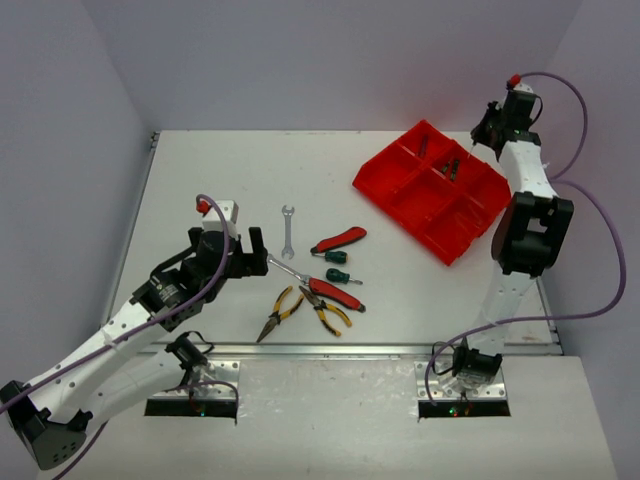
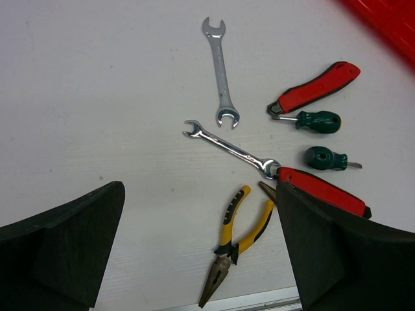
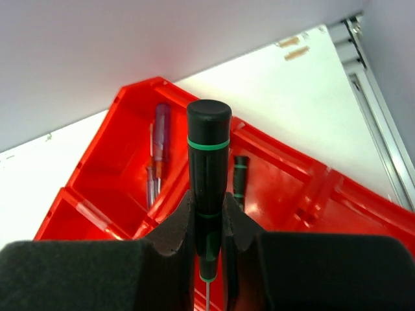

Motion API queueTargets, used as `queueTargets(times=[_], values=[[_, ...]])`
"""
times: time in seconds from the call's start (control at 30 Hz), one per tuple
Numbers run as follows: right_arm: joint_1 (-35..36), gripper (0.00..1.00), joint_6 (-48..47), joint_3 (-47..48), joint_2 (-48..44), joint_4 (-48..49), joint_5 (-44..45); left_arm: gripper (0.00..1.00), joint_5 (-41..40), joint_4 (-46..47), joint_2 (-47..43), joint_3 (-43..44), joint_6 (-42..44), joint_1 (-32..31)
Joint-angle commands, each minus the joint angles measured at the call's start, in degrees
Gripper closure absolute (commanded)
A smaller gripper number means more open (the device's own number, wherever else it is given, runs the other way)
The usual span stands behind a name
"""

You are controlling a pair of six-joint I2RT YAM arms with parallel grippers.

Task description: Sort the tools into containers

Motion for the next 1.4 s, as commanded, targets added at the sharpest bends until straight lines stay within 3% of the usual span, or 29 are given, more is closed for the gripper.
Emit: queueTargets(times=[0.0, 0.23, 0.5, 0.6, 0.7, 0.73, 0.87, 1.0, 1.1, 1.17, 1.37], values=[[2.0, 1.0, -3.67, 6.79, 3.97, 5.87, 1.13, 0.0, -0.96, 1.75, -0.71, 0.0, -0.06, -0.08], [2.43, 0.99, -6.02, 9.04, 11.3, 7.13, 1.82, 0.0, -0.87, 1.84, -1.04, -0.06, -0.04, -0.02], [2.5, 0.96, -8.08, 4.06, 10.81, 7.28, 3.02, 0.0, -0.34, 2.02, -1.13, 0.01, 0.14, -0.02], [2.43, 0.85, -7.73, 0.17, 8.13, 9.25, 3.02, 0.0, -0.26, 2.02, -1.36, -0.07, 0.14, 0.07], [2.43, 0.5, -6.52, -0.93, 6.31, 7.97, 2.63, 0.0, -0.1, 2.11, -1.8, -0.14, 0.21, -0.02], [2.43, 0.43, -6.38, -0.72, 5.81, 7.68, 2.59, 0.0, -0.08, 2.11, -1.91, -0.16, 0.29, -0.02], [2.6, 0.31, -6.49, -0.03, 3.31, 5.45, 2.92, 0.0, 0.18, 2.19, -2.53, -0.16, 0.32, -0.02], [2.75, 0.25, -6.17, 1.06, 1.03, 2.47, 2.88, 0.0, -0.14, 2.35, -3.08, -0.23, 0.23, -0.02], [3.93, 0.08, -4.53, 3.53, -2.19, -2.79, 3.02, 0.0, 0.26, 3.03, -2.66, -0.4, 0.18, 0.04], [5.44, 0.03, -2.58, 3.88, -5.22, -6.12, 3.15, 0.0, 1.31, 3.19, -0.8, -0.02, 0.4, 0.46], [15.26, 0.01, -0.65, -4.17, -16.67, -16.6, 7.61, 0.0, -3.27, -0.88, 2.91, 2.57, -3.38, 0.86]])
